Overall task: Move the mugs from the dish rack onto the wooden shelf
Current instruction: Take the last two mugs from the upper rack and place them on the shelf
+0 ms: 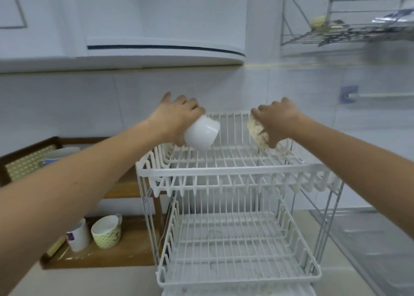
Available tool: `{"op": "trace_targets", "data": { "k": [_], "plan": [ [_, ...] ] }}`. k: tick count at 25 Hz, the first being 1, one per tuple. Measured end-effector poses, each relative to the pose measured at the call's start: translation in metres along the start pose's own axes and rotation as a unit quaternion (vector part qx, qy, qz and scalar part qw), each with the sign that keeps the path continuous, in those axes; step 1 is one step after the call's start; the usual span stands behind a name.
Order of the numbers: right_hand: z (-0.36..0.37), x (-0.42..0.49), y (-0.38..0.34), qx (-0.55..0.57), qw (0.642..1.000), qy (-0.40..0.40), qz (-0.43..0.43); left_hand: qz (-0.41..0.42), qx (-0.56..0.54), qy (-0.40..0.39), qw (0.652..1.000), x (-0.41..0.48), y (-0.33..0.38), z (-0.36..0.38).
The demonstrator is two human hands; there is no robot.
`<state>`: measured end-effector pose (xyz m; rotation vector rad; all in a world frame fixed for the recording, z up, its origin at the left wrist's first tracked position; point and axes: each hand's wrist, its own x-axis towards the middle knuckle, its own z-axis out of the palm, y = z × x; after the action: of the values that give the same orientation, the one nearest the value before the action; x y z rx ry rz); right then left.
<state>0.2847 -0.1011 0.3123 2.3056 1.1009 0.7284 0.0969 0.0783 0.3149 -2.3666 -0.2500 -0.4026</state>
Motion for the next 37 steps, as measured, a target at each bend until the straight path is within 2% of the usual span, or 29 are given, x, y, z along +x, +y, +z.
{"op": "trace_targets", "data": {
  "k": [1, 2, 3, 5, 6, 8, 9, 11, 13, 15, 18, 21, 23, 24, 27, 30, 33, 37],
  "plan": [
    [-0.003, -0.01, 0.007, 0.106, 0.994, 0.018, 0.034, -0.03, -0.07, 0.034, 0.997, -0.009, -0.005, -0.003],
    [-0.006, -0.019, 0.009, 0.225, 0.971, 0.044, 0.069, -0.056, -0.137, 0.072, 0.986, -0.019, -0.01, -0.006],
    [-0.008, -0.029, 0.008, 0.337, 0.933, 0.078, 0.101, -0.084, -0.203, 0.108, 0.97, -0.03, -0.015, -0.009],
    [-0.019, -0.048, -0.004, 0.517, 0.828, 0.156, 0.15, -0.138, -0.324, 0.159, 0.922, -0.055, -0.021, -0.014],
    [-0.03, -0.058, -0.014, 0.597, 0.764, 0.186, 0.158, -0.162, -0.377, 0.178, 0.895, -0.069, -0.021, -0.015],
    [-0.059, -0.077, -0.04, 0.745, 0.617, 0.222, 0.123, -0.21, -0.463, 0.224, 0.832, -0.103, -0.019, -0.014],
    [-0.075, -0.086, -0.055, 0.794, 0.556, 0.225, 0.099, -0.235, -0.492, 0.252, 0.799, -0.121, -0.018, -0.013],
    [-0.108, -0.1, -0.089, 0.855, 0.468, 0.218, 0.051, -0.283, -0.532, 0.303, 0.738, -0.159, -0.023, -0.01],
    [-0.138, -0.107, -0.123, 0.893, 0.407, 0.189, 0.005, -0.33, -0.563, 0.329, 0.683, -0.194, -0.035, -0.002],
    [-0.163, -0.104, -0.16, 0.92, 0.362, 0.146, -0.024, -0.373, -0.582, 0.326, 0.645, -0.226, -0.051, 0.011],
    [-0.195, -0.084, -0.219, 0.946, 0.315, 0.081, 0.002, -0.417, -0.579, 0.302, 0.632, -0.266, -0.067, 0.041],
    [-0.213, -0.05, -0.278, 0.948, 0.292, 0.092, 0.085, -0.441, -0.589, 0.257, 0.626, -0.29, -0.068, 0.08],
    [-0.214, -0.027, -0.309, 0.929, 0.308, 0.126, 0.165, -0.457, -0.605, 0.219, 0.614, -0.3, -0.061, 0.109],
    [-0.21, -0.016, -0.322, 0.909, 0.334, 0.141, 0.205, -0.465, -0.613, 0.199, 0.607, -0.303, -0.056, 0.123],
    [-0.186, 0.014, -0.349, 0.829, 0.452, 0.146, 0.296, -0.476, -0.633, 0.125, 0.597, -0.312, -0.04, 0.162],
    [-0.158, 0.038, -0.362, 0.767, 0.528, 0.143, 0.334, -0.48, -0.647, 0.05, 0.59, -0.314, -0.026, 0.197],
    [-0.133, 0.056, -0.366, 0.737, 0.572, 0.132, 0.334, -0.457, -0.658, -0.008, 0.598, -0.309, -0.013, 0.228],
    [-0.103, 0.075, -0.37, 0.742, 0.579, 0.101, 0.321, -0.435, -0.665, -0.033, 0.606, -0.3, 0.003, 0.264]
  ]
}}
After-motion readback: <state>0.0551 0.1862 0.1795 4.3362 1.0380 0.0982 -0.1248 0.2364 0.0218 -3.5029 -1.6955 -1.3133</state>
